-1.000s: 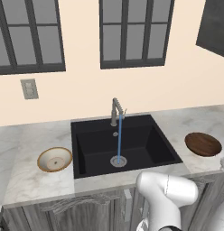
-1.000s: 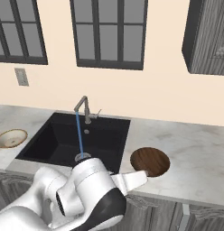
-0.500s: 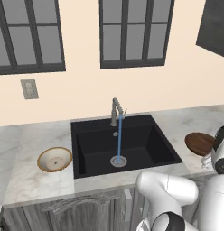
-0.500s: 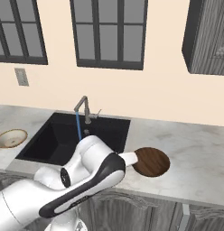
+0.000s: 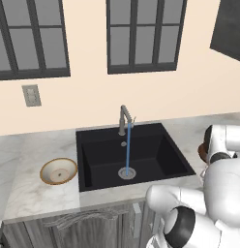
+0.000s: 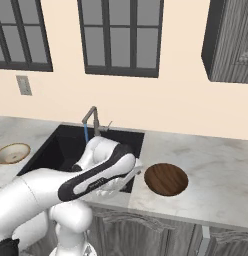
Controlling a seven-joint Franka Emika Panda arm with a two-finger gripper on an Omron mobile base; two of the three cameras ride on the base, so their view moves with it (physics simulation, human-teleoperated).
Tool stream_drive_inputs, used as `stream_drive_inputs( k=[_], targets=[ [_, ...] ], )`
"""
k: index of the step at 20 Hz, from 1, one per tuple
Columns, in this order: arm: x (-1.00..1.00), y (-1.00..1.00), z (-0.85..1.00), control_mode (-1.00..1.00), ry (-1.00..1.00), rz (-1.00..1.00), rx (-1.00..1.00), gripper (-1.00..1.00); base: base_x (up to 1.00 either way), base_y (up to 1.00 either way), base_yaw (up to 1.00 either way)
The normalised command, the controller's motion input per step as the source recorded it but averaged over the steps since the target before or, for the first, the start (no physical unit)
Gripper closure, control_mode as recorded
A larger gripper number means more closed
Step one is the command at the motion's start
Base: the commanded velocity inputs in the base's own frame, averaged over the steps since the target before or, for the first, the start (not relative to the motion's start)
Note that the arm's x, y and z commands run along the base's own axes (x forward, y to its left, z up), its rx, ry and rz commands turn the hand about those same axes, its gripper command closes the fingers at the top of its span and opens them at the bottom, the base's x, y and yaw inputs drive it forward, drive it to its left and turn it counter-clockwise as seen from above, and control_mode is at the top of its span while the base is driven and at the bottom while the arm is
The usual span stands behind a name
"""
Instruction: Rinse each bowl for a few seconds and place them down in the sink or on the counter.
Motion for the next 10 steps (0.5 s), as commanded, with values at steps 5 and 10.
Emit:
stream_drive_inputs(
  k=[5,10],
  targets=[
    [0.35,0.26,0.00,-1.00,0.44,0.04,0.30,-1.00,0.00,0.00,0.00],
    [0.40,0.11,0.01,-1.00,0.43,0.02,0.27,-1.00,0.00,0.00,0.00]
  ],
)
